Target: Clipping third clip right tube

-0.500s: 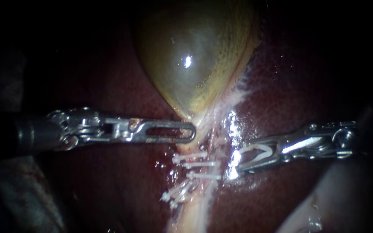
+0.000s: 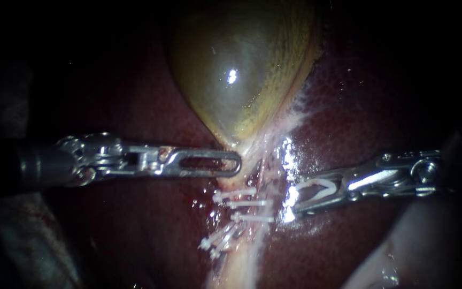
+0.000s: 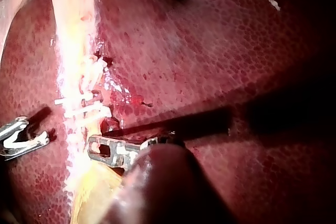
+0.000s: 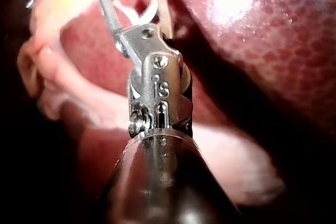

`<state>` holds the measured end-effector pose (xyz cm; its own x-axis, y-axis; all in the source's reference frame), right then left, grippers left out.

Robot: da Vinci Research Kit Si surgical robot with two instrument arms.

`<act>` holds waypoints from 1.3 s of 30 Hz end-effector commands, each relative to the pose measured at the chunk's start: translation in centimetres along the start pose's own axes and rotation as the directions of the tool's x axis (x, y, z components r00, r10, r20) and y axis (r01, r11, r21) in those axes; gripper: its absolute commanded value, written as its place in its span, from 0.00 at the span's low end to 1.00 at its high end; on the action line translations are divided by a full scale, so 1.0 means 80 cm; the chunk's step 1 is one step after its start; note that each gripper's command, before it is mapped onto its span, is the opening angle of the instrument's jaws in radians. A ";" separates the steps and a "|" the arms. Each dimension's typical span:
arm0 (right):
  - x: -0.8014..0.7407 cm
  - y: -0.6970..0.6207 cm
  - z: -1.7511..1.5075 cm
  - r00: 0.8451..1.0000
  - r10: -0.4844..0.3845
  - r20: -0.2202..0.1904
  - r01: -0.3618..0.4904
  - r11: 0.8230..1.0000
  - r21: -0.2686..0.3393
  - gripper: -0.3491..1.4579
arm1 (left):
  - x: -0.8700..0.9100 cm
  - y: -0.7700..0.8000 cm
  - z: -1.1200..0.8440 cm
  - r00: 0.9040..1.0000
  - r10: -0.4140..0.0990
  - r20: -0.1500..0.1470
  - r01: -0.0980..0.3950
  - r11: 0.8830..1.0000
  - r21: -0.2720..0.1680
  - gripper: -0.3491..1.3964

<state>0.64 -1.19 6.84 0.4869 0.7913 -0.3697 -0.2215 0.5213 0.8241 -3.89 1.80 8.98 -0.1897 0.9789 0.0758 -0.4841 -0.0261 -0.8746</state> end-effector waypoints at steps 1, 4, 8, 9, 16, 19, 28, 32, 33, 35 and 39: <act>0.0001 -0.0001 0.0001 1.000 0.020 0.000 -0.020 1.000 0.002 0.49 | 0.0000 0.0002 -0.0004 1.000 -0.001 0.002 0.001 1.000 -0.004 0.00; 0.0003 -0.0001 0.0006 0.998 0.057 -0.003 -0.057 0.998 0.002 0.49 | 0.0001 0.0011 -0.0018 1.000 -0.004 0.009 0.004 1.000 -0.010 0.00; 0.0007 0.0000 0.0014 0.995 0.100 -0.007 -0.100 0.995 0.001 0.49 | 0.0002 0.0023 -0.0036 1.000 -0.009 0.010 0.009 1.000 -0.011 0.00; 0.0008 0.0000 0.0016 0.994 0.112 -0.008 -0.112 0.994 0.001 0.49 | 0.0001 0.0026 -0.0040 1.000 -0.010 0.011 0.010 1.000 -0.011 0.00; 0.0017 0.0004 0.0035 0.986 0.164 -0.017 -0.164 0.986 -0.003 0.49 | -0.0003 0.0046 -0.0064 1.000 -0.015 0.015 0.015 1.000 -0.011 0.00; 0.0022 0.0004 0.0045 0.985 0.172 -0.020 -0.172 0.985 -0.005 0.49 | -0.0005 0.0053 -0.0072 1.000 -0.017 0.017 0.017 1.000 -0.013 0.00; 0.0033 0.0007 0.0073 0.981 0.194 -0.028 -0.195 0.981 -0.012 0.49 | -0.0010 0.0063 -0.0079 1.000 -0.018 0.018 0.018 1.000 -0.009 0.00; 0.0036 0.0009 0.0080 0.980 0.196 -0.030 -0.196 0.980 -0.014 0.49 | -0.0010 0.0065 -0.0079 1.000 -0.018 0.018 0.018 1.000 -0.010 0.00; 0.0037 0.0010 0.0082 0.980 0.196 -0.031 -0.197 0.980 -0.014 0.49 | -0.0010 0.0065 -0.0079 1.000 -0.018 0.018 0.018 1.000 -0.010 0.00; 0.0039 0.0012 0.0085 0.980 0.197 -0.031 -0.198 0.980 -0.015 0.49 | -0.0011 0.0066 -0.0079 1.000 -0.018 0.018 0.018 1.000 -0.009 0.00; 0.0042 0.0015 0.0095 0.980 0.199 -0.034 -0.199 0.980 -0.018 0.49 | -0.0011 0.0067 -0.0079 1.000 -0.018 0.018 0.018 1.000 -0.009 0.00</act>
<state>1.44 -1.10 7.15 0.4037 0.8897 -0.2131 -0.3299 0.3588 0.8732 -3.59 1.82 8.19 -0.1965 0.9753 0.1005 -0.4795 -0.0062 -0.8775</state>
